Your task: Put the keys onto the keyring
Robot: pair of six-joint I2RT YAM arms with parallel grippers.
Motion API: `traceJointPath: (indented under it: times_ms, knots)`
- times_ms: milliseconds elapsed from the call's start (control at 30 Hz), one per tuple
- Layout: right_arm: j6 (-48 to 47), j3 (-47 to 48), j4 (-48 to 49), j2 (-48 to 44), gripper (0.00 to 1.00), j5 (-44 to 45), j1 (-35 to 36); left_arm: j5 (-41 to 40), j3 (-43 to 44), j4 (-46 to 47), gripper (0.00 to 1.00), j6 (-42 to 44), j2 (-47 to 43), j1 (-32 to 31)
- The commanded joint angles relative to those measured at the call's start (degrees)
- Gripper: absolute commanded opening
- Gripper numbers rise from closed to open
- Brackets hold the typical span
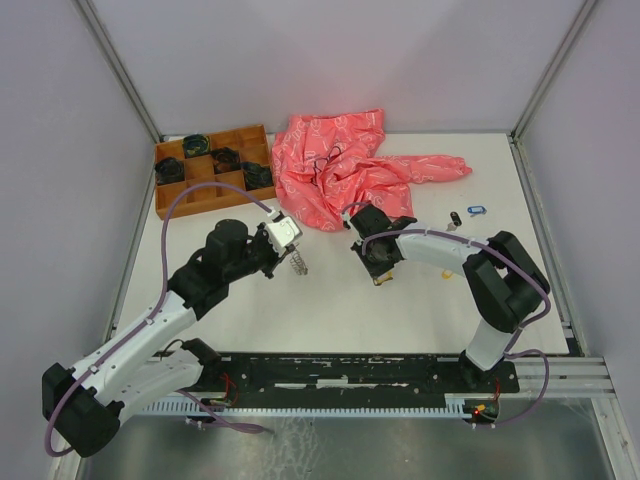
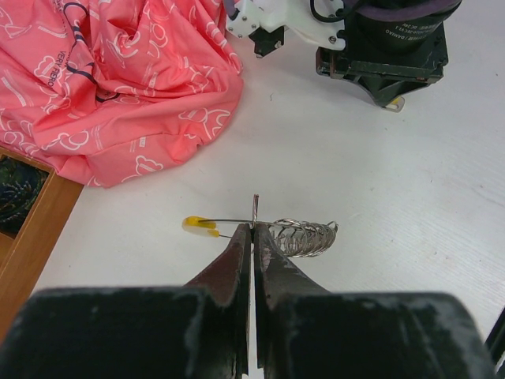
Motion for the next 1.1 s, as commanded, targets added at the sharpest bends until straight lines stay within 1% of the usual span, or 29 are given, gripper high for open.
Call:
traceJointPath:
  times_ms: [0, 400, 533, 667, 767, 867, 1067]
  knots:
    - [0.1, 2.4, -0.7, -2.5, 0.16, 0.2, -0.2, 1.7, 1.0, 2.8, 0.03, 0.4, -0.1, 0.2]
    - [0.0, 2.4, -1.3, -1.9, 0.15, 0.7, -0.2, 2.1, 1.0, 2.8, 0.03, 0.4, 0.3, 0.2]
    - [-0.3, 2.4, -1.3, -1.9, 0.11, 1.0, -0.2, 2.4, 1.0, 2.9, 0.03, 0.4, 0.3, 0.2]
    - [-1.1, 2.2, -1.5, -3.0, 0.03, 1.0, -0.2, 2.9, 0.9, 3.0, 0.03, 0.7, 0.4, 0.2]
    - [-3.0, 2.3, -1.6, -5.2, 0.01, 0.2, -0.2, 3.7, 0.7, 3.3, 0.03, 1.2, 0.4, 0.2]
    - [-5.8, 2.0, -1.7, -8.5, 0.01, -0.6, -0.2, 5.0, 0.4, 3.7, 0.03, 2.2, 0.0, 0.2]
    - [-14.4, 1.2, -1.9, -18.1, 0.01, -7.3, -0.2, 10.2, -1.2, 7.1, 0.03, 6.1, -1.0, 0.2]
